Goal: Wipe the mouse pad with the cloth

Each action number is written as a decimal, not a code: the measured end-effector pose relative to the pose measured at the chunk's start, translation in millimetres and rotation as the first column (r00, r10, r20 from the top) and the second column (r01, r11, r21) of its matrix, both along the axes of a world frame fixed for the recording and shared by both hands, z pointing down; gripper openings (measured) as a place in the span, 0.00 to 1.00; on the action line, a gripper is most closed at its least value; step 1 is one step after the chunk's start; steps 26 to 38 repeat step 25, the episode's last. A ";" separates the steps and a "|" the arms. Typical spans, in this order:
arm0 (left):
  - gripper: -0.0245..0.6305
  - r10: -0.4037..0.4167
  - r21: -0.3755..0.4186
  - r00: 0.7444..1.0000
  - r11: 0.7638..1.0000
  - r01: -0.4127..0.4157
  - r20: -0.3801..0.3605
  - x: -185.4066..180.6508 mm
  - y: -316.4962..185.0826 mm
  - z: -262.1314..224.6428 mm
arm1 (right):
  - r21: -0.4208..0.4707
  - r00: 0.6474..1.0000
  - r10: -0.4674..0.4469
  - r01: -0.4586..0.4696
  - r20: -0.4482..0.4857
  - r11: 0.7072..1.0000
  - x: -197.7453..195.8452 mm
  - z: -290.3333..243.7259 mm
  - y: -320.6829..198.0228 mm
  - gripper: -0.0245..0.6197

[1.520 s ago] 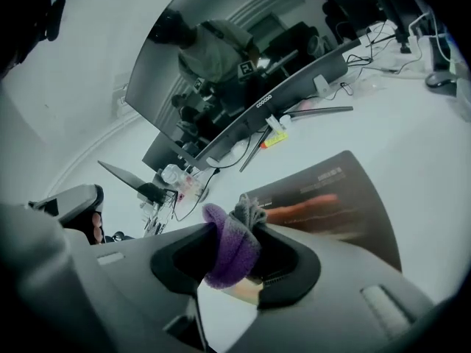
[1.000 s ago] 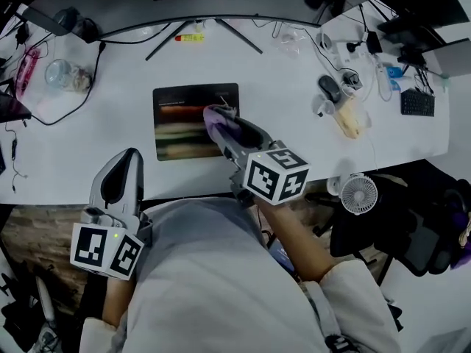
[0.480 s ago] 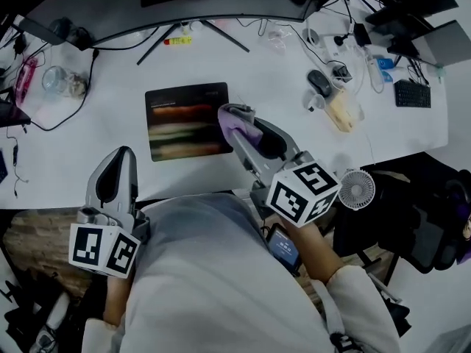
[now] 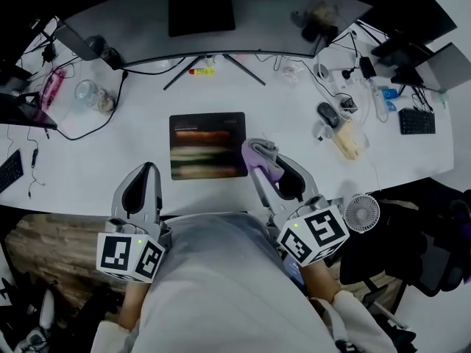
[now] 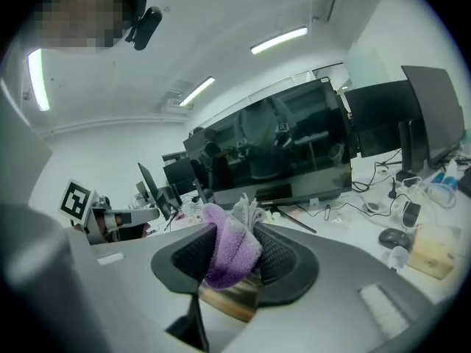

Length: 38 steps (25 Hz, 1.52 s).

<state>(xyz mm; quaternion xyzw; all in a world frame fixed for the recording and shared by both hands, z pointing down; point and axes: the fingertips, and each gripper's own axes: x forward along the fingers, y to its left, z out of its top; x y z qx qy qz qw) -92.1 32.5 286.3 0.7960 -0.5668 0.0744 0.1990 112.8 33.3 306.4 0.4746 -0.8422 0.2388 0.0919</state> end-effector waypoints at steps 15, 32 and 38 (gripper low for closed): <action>0.04 -0.022 -0.004 0.999 1.000 0.022 0.024 2.0 8.1 1.5 | 0.017 0.997 0.017 -0.016 -0.075 1.000 7.4 -1.5 -1.1 0.27; 0.04 -0.034 -0.016 0.999 0.999 0.034 0.022 1.4 -4.8 1.1 | 0.016 0.997 0.024 -0.023 -0.078 1.000 10.5 -2.1 -9.8 0.27; 0.04 -0.034 -0.016 0.999 0.999 0.034 0.022 1.4 -4.8 1.1 | 0.016 0.997 0.024 -0.023 -0.078 1.000 10.5 -2.1 -9.8 0.27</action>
